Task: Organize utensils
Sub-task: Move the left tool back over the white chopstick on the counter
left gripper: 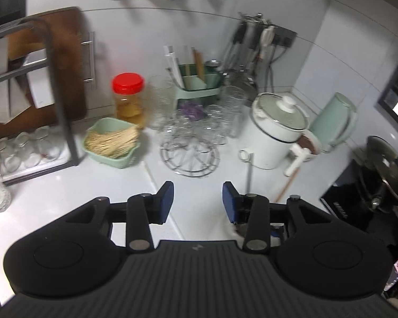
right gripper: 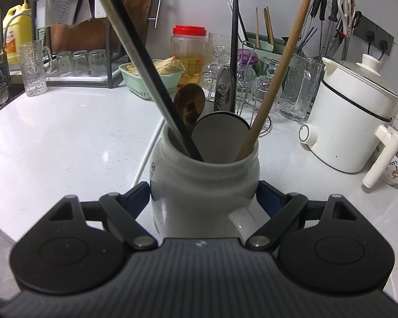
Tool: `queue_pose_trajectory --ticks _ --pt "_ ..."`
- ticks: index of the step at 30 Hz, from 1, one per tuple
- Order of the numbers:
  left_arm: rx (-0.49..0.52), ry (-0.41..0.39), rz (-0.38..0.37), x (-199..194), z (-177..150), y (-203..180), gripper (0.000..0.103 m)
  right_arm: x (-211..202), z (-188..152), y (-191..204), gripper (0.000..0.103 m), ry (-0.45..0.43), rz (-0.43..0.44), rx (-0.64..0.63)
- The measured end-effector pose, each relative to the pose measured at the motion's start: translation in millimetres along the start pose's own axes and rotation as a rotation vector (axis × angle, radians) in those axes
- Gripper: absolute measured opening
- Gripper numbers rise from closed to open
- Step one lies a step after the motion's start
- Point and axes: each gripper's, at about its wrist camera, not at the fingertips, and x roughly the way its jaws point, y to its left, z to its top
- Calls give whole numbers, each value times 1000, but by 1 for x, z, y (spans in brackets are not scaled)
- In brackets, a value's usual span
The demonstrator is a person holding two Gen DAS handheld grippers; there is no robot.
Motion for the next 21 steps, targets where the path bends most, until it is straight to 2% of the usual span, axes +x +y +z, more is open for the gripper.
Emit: queue_pose_trajectory --ticks 2,4,6,10,15,17,21 --pt "-13 -3 23 4 -7 10 51 0 0 0 89 2 -5 4" --pt "-31 -10 37 10 -16 20 64 0 0 0 89 4 -10 7" --pt "-40 -19 57 18 -26 26 67 -1 0 1 89 6 -16 12" --pt "-55 6 107 43 -46 37 84 -2 0 2 89 10 -29 22" --pt "-53 31 153 73 -70 46 95 -2 -1 3 89 12 -45 32" --pt "-42 54 178 85 -74 48 96 -2 0 3 89 13 -49 34" --pt "-72 47 218 106 -80 53 97 -2 -1 5 89 13 -53 34"
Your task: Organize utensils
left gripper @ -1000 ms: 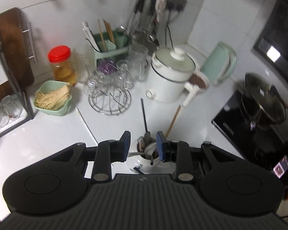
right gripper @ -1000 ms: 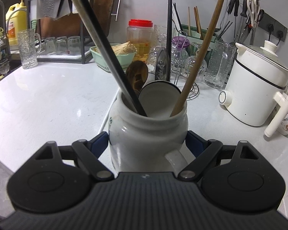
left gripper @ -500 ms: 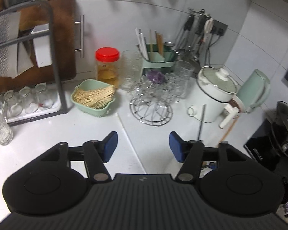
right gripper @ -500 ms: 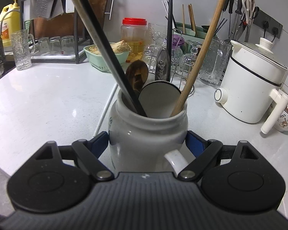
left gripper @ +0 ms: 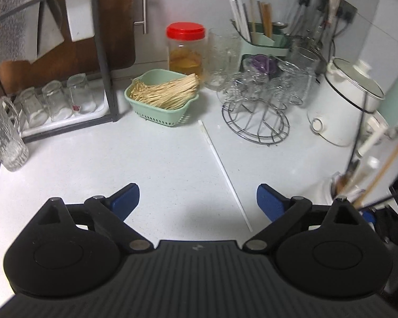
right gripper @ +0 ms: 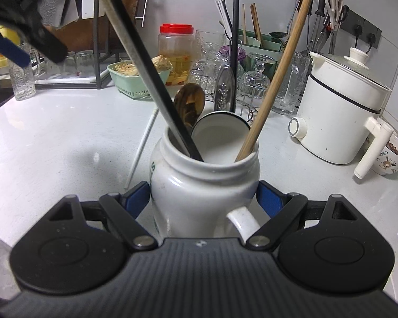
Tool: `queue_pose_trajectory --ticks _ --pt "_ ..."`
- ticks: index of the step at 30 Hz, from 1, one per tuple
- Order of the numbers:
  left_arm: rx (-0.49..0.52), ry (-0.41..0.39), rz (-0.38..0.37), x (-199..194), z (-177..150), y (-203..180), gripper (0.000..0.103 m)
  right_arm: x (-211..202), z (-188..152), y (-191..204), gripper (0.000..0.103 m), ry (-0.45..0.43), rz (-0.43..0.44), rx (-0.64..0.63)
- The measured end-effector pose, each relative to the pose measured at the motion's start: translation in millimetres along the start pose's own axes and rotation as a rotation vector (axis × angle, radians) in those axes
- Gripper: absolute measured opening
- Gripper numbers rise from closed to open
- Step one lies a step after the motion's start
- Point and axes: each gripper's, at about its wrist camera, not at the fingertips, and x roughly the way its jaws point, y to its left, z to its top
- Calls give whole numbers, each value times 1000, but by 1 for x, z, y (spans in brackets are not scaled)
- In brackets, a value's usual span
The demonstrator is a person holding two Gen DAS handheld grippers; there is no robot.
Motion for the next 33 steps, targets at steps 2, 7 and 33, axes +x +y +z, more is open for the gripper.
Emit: queue_pose_trajectory --ticks 2,7,33 --pt "-21 7 3 11 -1 0 97 -1 -1 0 89 -1 -1 0" --pt "-53 31 -45 28 0 -6 97 -2 -1 0 89 1 -5 1" --pt "11 160 -41 140 -23 -55 41 -5 -6 -4 89 -9 -10 19"
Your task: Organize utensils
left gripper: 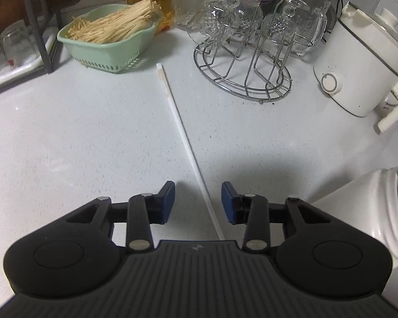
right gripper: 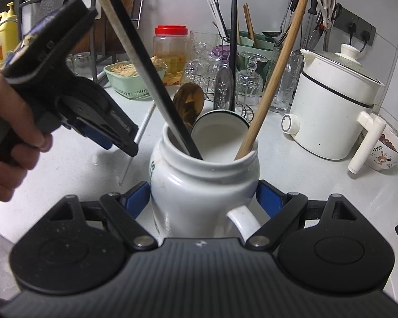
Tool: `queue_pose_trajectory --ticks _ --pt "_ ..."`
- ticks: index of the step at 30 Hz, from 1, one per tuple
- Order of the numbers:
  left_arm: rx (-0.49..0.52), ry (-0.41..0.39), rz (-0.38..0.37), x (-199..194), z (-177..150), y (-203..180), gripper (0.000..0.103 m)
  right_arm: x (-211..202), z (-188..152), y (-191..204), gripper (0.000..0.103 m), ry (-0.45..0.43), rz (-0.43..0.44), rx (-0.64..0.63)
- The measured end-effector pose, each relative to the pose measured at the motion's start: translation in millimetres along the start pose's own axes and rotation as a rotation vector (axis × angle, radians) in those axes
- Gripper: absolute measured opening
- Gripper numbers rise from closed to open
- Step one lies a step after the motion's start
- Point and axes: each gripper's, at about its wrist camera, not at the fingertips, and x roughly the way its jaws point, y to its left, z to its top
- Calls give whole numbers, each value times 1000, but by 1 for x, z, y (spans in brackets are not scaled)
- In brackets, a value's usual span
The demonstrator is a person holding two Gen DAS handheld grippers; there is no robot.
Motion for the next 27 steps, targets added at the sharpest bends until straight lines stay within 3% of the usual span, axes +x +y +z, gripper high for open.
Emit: queue_pose_trajectory --ticks 12,27 --pt "57 41 82 12 5 -8 7 -1 -2 0 89 -10 2 1" --pt "39 79 83 -12 -29 -14 5 0 -2 1 89 -13 -5 5"
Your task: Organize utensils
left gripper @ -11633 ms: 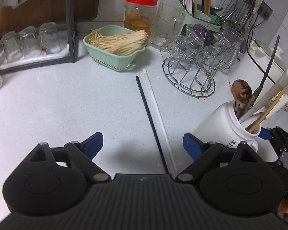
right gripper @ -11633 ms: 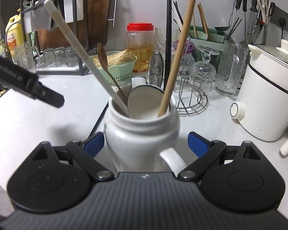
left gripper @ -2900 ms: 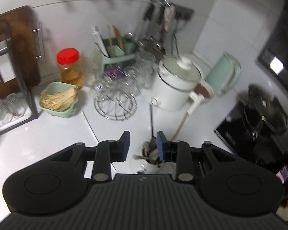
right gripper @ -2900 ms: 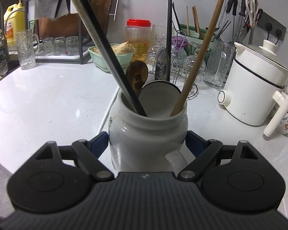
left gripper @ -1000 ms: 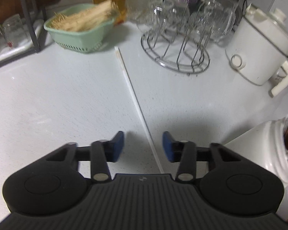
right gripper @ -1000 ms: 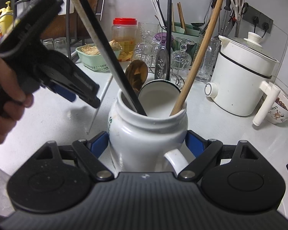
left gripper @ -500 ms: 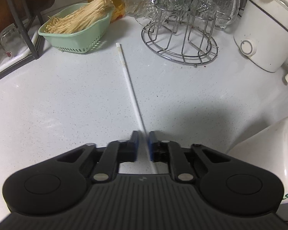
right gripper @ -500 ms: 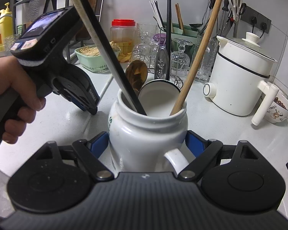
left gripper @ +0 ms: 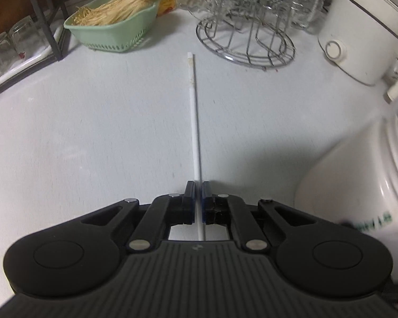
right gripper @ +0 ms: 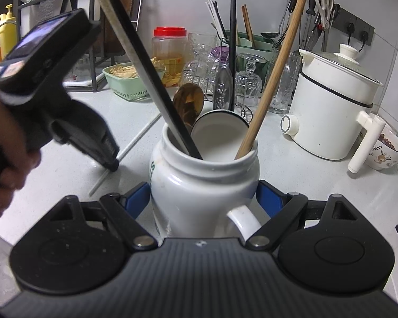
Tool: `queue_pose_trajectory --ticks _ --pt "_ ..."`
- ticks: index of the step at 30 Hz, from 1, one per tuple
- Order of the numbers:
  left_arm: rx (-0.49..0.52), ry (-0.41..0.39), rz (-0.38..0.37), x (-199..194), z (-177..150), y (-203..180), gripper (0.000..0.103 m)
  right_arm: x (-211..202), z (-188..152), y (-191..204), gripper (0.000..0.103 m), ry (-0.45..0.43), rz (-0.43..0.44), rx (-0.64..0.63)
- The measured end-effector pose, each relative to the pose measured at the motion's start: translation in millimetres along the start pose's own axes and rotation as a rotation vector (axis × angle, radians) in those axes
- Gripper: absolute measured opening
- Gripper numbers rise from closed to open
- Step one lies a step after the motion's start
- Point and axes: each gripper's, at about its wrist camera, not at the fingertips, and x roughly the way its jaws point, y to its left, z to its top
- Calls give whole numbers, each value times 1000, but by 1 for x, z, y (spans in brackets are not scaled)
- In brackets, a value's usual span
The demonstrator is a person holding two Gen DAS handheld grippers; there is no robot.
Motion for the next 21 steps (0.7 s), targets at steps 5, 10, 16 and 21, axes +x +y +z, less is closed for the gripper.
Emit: queue_pose_trajectory --ticks 5,10,16,21 --pt "-23 18 -29 -14 -25 -6 4 0 1 0 89 6 1 -6" --pt "-10 37 -60 -31 -49 -13 4 1 2 -1 89 9 13 -21" --pt "-28 65 -105 -50 -71 -14 2 3 4 -5 89 15 32 -31" --pt "-78 83 -131 -60 -88 -11 2 4 5 -8 89 18 53 -48"
